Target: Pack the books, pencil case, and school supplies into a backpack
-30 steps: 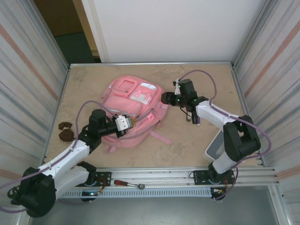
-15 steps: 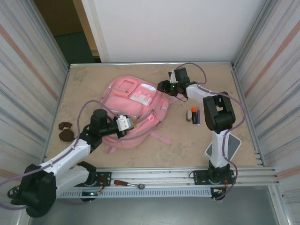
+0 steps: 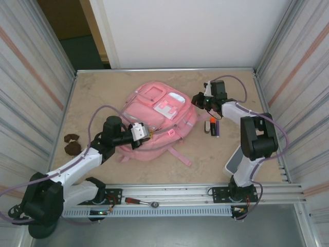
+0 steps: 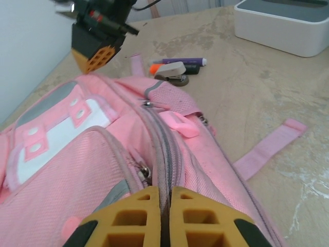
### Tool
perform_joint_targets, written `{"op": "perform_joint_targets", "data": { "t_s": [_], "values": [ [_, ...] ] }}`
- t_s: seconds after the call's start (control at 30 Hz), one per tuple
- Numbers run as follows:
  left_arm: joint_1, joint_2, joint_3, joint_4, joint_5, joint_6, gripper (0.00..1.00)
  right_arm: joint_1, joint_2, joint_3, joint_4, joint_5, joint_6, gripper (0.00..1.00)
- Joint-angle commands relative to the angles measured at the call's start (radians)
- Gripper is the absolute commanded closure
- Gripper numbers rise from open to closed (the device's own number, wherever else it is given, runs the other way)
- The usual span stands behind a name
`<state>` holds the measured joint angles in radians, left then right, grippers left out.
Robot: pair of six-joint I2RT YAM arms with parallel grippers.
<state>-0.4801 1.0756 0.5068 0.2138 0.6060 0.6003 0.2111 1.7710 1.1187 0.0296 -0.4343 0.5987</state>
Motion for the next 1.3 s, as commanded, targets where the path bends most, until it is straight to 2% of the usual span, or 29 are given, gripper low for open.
{"op": "perform_joint_targets", "data": {
  "t_s": [0.0,0.1,0.13,0.2,0.23,0.3,0.37,0.43,0.5,0.53,0.67,0.73,0.8,0.87,0.93,1.03,1.1,1.17,1.27],
  "values": [
    [0.044,0.033,0.079,0.073,-0.189,-0.073,0.9,0.023,-0.112,-0.054,-0.014,-0.051,0.005,1.0],
    [0.088,0.055,0.1,0.054,-0.267,-0.119,0.87,0.035,-0.16,-0.107,0.015,-0.05,0.032,1.0],
    [0.105,0.058,0.102,0.049,-0.295,-0.133,0.83,0.045,-0.17,-0.124,0.024,-0.048,0.038,1.0],
    [0.132,0.062,0.105,0.035,-0.366,-0.163,0.68,0.073,-0.19,-0.15,0.027,-0.028,0.045,1.0],
    [0.141,0.06,0.106,0.024,-0.414,-0.182,0.63,0.091,-0.2,-0.167,0.03,-0.013,0.047,1.0],
    [0.154,0.043,0.095,0.016,-0.477,-0.212,0.61,0.123,-0.221,-0.201,0.035,0.005,0.044,1.0],
    [0.156,0.007,0.062,0.032,-0.484,-0.232,0.55,0.145,-0.24,-0.224,0.032,0.024,0.032,0.98],
    [0.156,-0.039,0.023,0.056,-0.466,-0.268,0.46,0.155,-0.253,-0.227,0.018,0.058,0.012,0.85],
    [0.156,-0.08,-0.005,0.065,-0.44,-0.333,0.37,0.155,-0.248,-0.206,0.003,0.098,0.001,0.64],
    [0.157,-0.093,-0.01,0.063,-0.428,-0.361,0.34,0.153,-0.238,-0.19,0.001,0.108,-0.003,0.57],
    [0.157,-0.129,-0.002,0.033,-0.455,-0.554,0.29,0.132,-0.128,-0.073,-0.01,0.182,-0.009,0.33],
    [0.157,-0.145,0.0,0.029,-0.444,-0.654,0.28,0.103,-0.048,-0.005,-0.007,0.171,0.024,0.28],
    [0.156,-0.157,-0.002,0.041,-0.436,-0.787,0.26,0.07,0.053,0.064,0.033,0.103,0.073,0.25],
    [0.156,-0.153,0.018,-0.006,-0.497,-0.942,0.24,0.052,0.158,0.149,0.046,0.015,0.109,0.22],
    [0.155,-0.139,0.055,-0.078,-0.502,-0.996,0.23,0.045,0.256,0.234,0.026,-0.049,0.138,0.24],
    [0.151,-0.123,0.085,-0.144,-0.491,-1.001,0.22,0.045,0.316,0.255,0.092,-0.152,0.188,0.42],
    [0.15,-0.128,0.096,-0.194,-0.511,-1.004,0.22,0.052,0.293,0.198,0.152,-0.18,0.205,0.6],
    [0.147,-0.138,0.099,-0.238,-0.548,-1.001,0.22,0.059,0.239,0.13,0.175,-0.176,0.194,0.73],
    [0.132,-0.143,0.098,-0.289,-0.611,-0.974,0.21,0.081,0.135,0.0,0.197,-0.152,0.171,0.83]
  ]
}}
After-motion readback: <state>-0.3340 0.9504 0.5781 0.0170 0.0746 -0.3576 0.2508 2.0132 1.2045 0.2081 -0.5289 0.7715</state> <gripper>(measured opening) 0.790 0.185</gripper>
